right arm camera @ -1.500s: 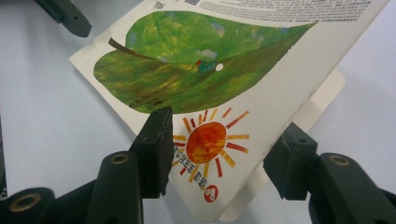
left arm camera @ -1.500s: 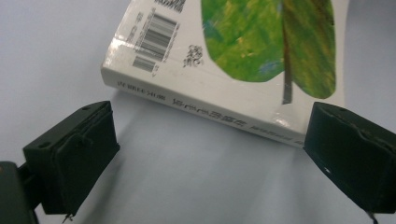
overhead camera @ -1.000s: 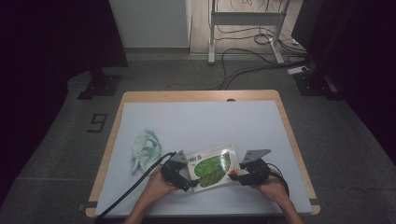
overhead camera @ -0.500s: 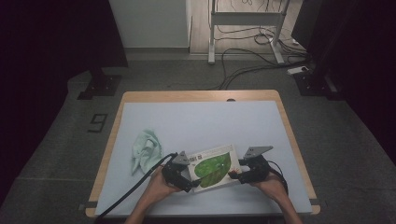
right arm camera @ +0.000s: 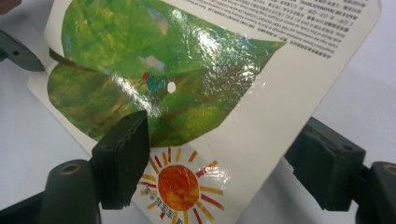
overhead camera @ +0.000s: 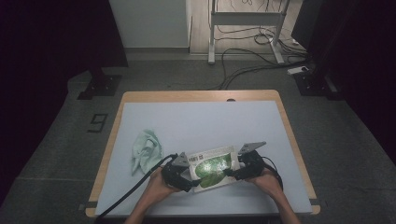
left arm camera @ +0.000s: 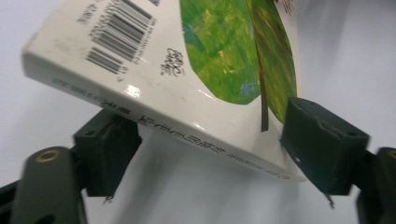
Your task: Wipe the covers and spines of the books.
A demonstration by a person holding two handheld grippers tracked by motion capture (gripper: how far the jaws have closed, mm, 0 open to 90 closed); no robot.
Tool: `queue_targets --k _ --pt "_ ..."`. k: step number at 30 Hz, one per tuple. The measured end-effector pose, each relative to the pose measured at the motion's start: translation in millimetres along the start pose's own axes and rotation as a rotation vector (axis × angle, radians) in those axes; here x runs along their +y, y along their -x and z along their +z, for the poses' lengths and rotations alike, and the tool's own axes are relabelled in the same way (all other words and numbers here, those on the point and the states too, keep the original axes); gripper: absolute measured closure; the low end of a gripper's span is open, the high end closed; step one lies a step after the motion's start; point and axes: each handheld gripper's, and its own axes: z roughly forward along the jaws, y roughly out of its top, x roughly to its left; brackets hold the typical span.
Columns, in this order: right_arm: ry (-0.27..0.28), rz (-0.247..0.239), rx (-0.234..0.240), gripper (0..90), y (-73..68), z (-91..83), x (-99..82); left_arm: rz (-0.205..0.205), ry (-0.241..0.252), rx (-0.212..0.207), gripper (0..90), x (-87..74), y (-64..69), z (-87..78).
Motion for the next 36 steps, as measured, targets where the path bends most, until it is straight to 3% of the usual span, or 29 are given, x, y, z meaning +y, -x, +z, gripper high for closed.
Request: queue_targets --k 4,9,12,17,20,27,36 --pt "0.027 0.002 -0.01 25.9 -4.0 -1.5 3.6 -0.007 0.017 -0.021 33.2 2.7 0.7 -6.5" --pt "0.066 -0.009 -0.022 30.8 -7.2 -4.3 11.6 -0.004 0.038 -0.082 48.6 5.0 2.3 -11.4" --pt "0.08 -0.018 -0.024 31.5 -9.0 -5.3 15.8 -0.005 0.047 -0.081 55.7 7.0 2.3 -15.5" --pt "0.109 -0.026 -0.023 37.8 -10.9 -8.3 18.3 -0.028 0.064 -0.045 64.2 9.4 -2.8 -25.2" --pt "0.134 -0.024 -0.014 40.8 -11.9 -10.6 19.8 -0.019 0.074 -0.009 69.0 10.3 -4.2 -30.2" --pt "0.156 -0.04 -0.038 45.1 -14.6 -7.8 25.2 0.021 0.066 0.056 68.8 10.2 -7.2 -34.6" --pt "0.195 -0.048 -0.063 49.2 -15.5 2.0 39.2 0.026 0.067 0.129 64.1 9.5 -28.4 -42.4"
